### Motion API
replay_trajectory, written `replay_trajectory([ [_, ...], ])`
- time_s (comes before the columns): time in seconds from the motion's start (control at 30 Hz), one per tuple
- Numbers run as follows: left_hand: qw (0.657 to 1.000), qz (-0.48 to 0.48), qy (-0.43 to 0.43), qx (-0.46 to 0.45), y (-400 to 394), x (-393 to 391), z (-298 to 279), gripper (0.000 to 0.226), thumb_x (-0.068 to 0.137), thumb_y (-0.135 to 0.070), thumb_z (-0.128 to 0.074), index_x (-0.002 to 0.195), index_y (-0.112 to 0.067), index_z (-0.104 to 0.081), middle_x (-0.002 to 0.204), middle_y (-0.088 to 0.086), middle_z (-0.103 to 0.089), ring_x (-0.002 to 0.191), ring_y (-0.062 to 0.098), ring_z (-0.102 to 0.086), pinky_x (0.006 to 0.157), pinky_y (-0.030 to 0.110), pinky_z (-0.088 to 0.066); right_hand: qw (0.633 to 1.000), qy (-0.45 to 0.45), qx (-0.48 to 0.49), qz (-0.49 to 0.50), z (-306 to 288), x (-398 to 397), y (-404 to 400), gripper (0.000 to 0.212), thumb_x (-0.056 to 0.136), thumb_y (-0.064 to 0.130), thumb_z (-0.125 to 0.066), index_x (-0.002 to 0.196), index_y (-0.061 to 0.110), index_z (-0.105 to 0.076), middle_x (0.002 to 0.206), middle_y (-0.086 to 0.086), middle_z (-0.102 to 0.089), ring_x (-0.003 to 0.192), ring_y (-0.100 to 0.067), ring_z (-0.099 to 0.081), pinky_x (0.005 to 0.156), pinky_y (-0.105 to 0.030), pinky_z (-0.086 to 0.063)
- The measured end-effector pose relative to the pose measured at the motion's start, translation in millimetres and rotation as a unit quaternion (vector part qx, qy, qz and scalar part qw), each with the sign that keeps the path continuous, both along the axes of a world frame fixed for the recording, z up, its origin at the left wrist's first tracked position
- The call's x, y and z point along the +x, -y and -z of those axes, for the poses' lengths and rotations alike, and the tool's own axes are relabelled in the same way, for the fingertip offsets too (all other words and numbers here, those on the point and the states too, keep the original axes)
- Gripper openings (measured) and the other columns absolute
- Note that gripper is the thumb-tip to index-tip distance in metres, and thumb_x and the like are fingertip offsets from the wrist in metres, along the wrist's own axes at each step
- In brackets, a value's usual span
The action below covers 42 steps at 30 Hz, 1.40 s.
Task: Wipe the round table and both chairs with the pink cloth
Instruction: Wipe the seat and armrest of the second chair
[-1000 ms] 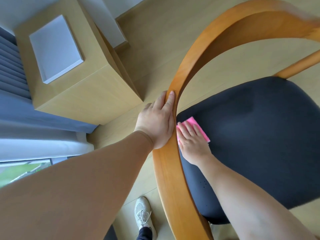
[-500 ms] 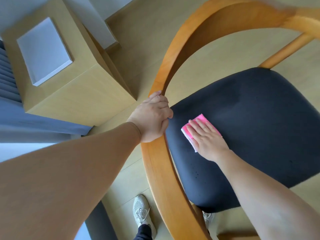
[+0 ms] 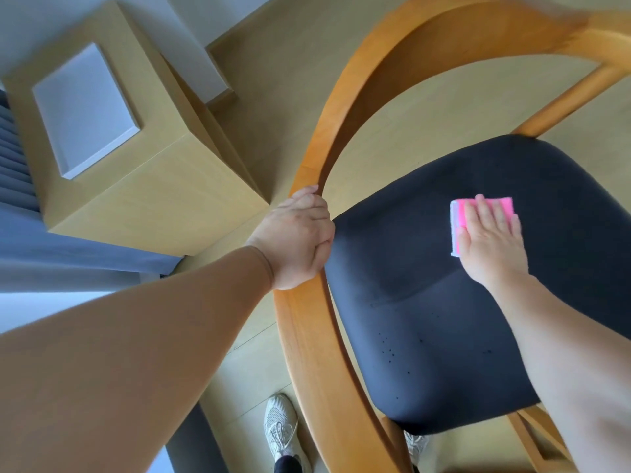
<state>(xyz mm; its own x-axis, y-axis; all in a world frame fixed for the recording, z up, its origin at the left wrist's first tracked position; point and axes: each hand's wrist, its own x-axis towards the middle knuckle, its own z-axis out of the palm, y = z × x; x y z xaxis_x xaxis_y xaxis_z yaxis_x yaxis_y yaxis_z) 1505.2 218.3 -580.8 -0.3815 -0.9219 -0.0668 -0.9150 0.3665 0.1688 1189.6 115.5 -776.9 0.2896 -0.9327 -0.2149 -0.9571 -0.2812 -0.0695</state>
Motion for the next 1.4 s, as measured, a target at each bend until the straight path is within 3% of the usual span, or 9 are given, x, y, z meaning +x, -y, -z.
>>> replay_trajectory([
  [0.17, 1.0, -0.002, 0.005, -0.013, -2, 0, 3, 0.042, 0.087, -0.023, -0.032, 0.077, -0.013, -0.072, 0.077, -0.001, -0.066, 0.096, 0.025, -0.058, 0.115, 0.04, -0.025, 1.0, -0.011, 0.006, 0.011, -1, -4, 0, 0.057, 0.1, 0.034, -0.005, 0.153, 0.015, -0.008, 0.161, -0.005, -0.01, 0.147, -0.022, -0.001, 0.12, -0.042, -0.002],
  [0.33, 0.999, -0.011, 0.009, -0.039, -21, -16, 10, 0.036, 0.081, -0.021, -0.035, 0.062, -0.017, -0.064, 0.064, -0.004, -0.061, 0.083, 0.025, -0.059, 0.113, 0.039, -0.026, 1.0, -0.014, 0.01, 0.013, -4, -3, -6, 0.06, 0.099, 0.036, -0.001, 0.154, 0.014, -0.009, 0.161, -0.006, -0.01, 0.148, -0.022, -0.002, 0.12, -0.042, -0.004],
  [0.43, 0.999, -0.005, 0.003, -0.05, -22, -15, 12, 0.034, 0.079, -0.022, -0.036, 0.058, -0.019, -0.062, 0.059, -0.006, -0.057, 0.08, 0.023, -0.059, 0.112, 0.037, -0.025, 1.0, -0.009, -0.005, 0.007, -6, -4, -17, 0.066, 0.095, 0.038, 0.0, 0.152, 0.01, -0.018, 0.159, -0.008, -0.02, 0.147, -0.026, -0.013, 0.12, -0.043, -0.007],
  [0.67, 0.998, 0.007, -0.01, -0.057, -19, -13, 12, 0.034, 0.08, -0.022, -0.036, 0.057, -0.02, -0.061, 0.056, -0.007, -0.055, 0.077, 0.022, -0.058, 0.109, 0.038, -0.028, 0.999, 0.005, -0.03, -0.015, -12, 12, -52, 0.059, 0.095, 0.029, -0.019, 0.143, 0.001, -0.038, 0.148, -0.016, -0.04, 0.137, -0.035, -0.033, 0.115, -0.046, -0.016],
  [0.83, 0.999, 0.001, -0.002, -0.046, -19, -13, 11, 0.039, 0.081, -0.023, -0.033, 0.059, -0.019, -0.065, 0.061, -0.006, -0.061, 0.083, 0.021, -0.061, 0.112, 0.037, -0.026, 0.996, 0.026, 0.001, -0.082, -10, 33, -101, 0.073, 0.095, 0.037, 0.01, 0.149, 0.008, -0.029, 0.156, -0.01, -0.027, 0.144, -0.031, -0.023, 0.115, -0.047, -0.018],
  [1.03, 0.999, -0.007, -0.029, -0.042, -20, -15, 10, 0.038, 0.081, -0.021, -0.033, 0.058, -0.018, -0.063, 0.065, -0.003, -0.064, 0.079, 0.022, -0.062, 0.109, 0.038, -0.033, 0.978, 0.077, 0.028, -0.191, -15, 73, -162, 0.056, 0.096, 0.033, -0.032, 0.148, 0.013, -0.034, 0.154, -0.006, -0.034, 0.143, -0.029, -0.027, 0.113, -0.046, -0.02],
  [1.17, 0.999, -0.003, -0.032, -0.043, -21, -15, 10, 0.037, 0.081, -0.02, -0.035, 0.061, -0.016, -0.065, 0.07, -0.001, -0.065, 0.077, 0.022, -0.062, 0.109, 0.035, -0.035, 0.961, 0.085, 0.028, -0.26, -15, 83, -186, 0.057, 0.095, 0.035, -0.036, 0.148, 0.015, -0.033, 0.154, -0.004, -0.033, 0.143, -0.028, -0.027, 0.114, -0.046, -0.016],
  [1.3, 0.998, -0.006, -0.032, -0.046, -21, -15, 11, 0.038, 0.082, -0.021, -0.034, 0.063, -0.016, -0.067, 0.073, -0.002, -0.066, 0.076, 0.022, -0.061, 0.109, 0.033, -0.035, 0.933, 0.068, 0.05, -0.351, -13, 84, -205, 0.058, 0.086, 0.03, -0.054, 0.142, 0.02, -0.042, 0.149, 0.001, -0.039, 0.141, -0.027, -0.031, 0.114, -0.046, -0.018],
  [1.4, 0.998, -0.008, -0.04, -0.053, -21, -15, 10, 0.037, 0.083, -0.021, -0.035, 0.063, -0.017, -0.066, 0.073, -0.002, -0.065, 0.074, 0.021, -0.06, 0.107, 0.035, -0.038, 0.928, 0.081, 0.031, -0.363, -14, 81, -204, 0.053, 0.086, 0.027, -0.052, 0.138, 0.019, -0.044, 0.147, 0.001, -0.041, 0.141, -0.027, -0.029, 0.117, -0.046, -0.013],
])
